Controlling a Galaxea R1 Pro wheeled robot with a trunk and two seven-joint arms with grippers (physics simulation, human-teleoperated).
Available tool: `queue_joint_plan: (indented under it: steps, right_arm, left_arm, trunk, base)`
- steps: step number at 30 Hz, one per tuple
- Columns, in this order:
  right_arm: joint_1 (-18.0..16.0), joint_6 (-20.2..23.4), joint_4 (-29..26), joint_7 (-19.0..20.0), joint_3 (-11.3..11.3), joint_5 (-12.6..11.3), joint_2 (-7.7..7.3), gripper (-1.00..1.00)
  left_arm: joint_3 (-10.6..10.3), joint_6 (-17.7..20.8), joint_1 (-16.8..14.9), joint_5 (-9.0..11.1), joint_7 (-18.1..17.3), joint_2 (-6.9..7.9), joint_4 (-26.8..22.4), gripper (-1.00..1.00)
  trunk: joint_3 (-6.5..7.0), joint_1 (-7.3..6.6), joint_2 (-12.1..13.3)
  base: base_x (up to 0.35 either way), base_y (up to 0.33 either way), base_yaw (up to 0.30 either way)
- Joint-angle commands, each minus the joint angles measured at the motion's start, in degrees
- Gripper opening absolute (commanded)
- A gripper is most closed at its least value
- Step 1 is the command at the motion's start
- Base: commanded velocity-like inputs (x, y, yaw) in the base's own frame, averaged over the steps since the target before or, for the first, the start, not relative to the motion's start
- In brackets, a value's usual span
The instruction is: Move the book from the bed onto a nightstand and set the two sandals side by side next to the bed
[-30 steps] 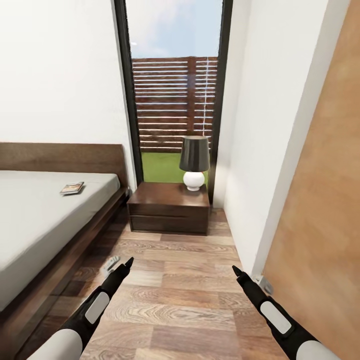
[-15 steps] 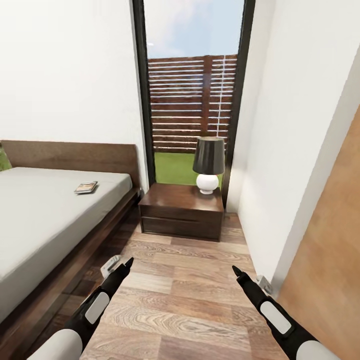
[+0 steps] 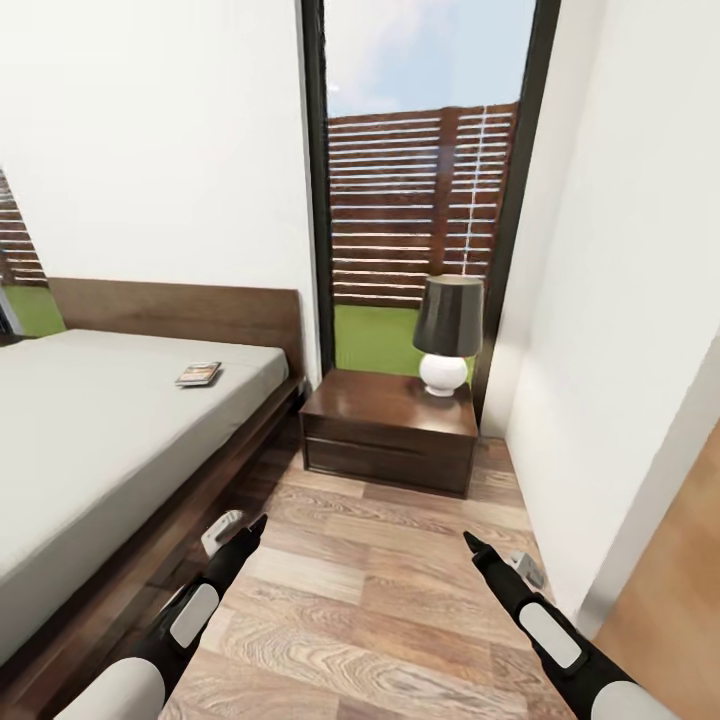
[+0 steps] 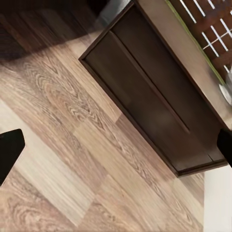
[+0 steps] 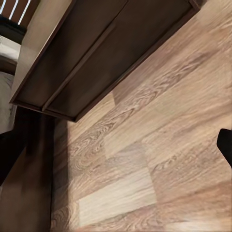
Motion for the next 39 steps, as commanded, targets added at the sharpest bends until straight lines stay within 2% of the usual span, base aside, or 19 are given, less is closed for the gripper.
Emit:
queue_joint_plan:
  steps: [1, 27, 39]
  right_arm:
    - [-0.04, -0.30, 0.03, 0.13, 0.46, -0.62, -0.02, 1.00]
    - [-0.04, -0.30, 0.03, 0.13, 0.47, -0.81, 0.39, 1.00]
    - [-0.04, -0.26, 0.03, 0.13, 0.45, -0.86, 0.40, 1.00]
  left_arm:
    - [0.08, -0.01, -0.05, 0.52, -0.39, -0.01, 0.10, 1.00]
    - [-0.12, -0.01, -0.01, 0.52, -0.39, -0.01, 0.10, 1.00]
    - [-0.33, -0.01, -0.01, 0.52, -0.39, -0.01, 0.10, 1.00]
  trunk:
    - [-0.05, 0.00, -0.02]
    - [-0.05, 0.00, -0.02]
    - [-0.05, 0.00, -0.02]
  base:
    - [0.153, 0.000, 0.166]
    - [0.153, 0.000, 0.158]
    - [0.153, 0.000, 0.068]
